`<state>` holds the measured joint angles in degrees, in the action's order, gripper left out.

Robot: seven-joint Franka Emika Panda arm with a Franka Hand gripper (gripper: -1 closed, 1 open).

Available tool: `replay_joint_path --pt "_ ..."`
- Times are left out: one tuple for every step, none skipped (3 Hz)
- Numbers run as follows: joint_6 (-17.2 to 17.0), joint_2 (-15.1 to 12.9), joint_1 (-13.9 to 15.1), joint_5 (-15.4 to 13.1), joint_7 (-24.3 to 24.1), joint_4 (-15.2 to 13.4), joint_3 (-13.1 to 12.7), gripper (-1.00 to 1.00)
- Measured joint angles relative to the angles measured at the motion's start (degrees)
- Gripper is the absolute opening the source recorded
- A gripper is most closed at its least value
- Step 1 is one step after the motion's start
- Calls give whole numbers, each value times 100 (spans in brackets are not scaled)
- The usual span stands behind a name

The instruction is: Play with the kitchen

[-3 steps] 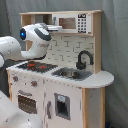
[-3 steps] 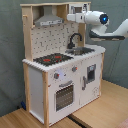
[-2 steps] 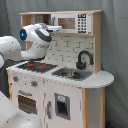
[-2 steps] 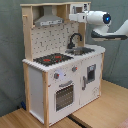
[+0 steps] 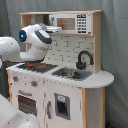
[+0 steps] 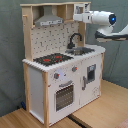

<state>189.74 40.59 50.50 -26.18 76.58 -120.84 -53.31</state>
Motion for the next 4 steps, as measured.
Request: replay_joint_path --pt "159 -1 -371 -1 101 -258 303 -100" --pt "187 5 -372 -1 161 -263 316 -100" --pt "188 14 -379 -1 162 -251 319 100" --pt "28 389 -599 20 165 88 429 100"
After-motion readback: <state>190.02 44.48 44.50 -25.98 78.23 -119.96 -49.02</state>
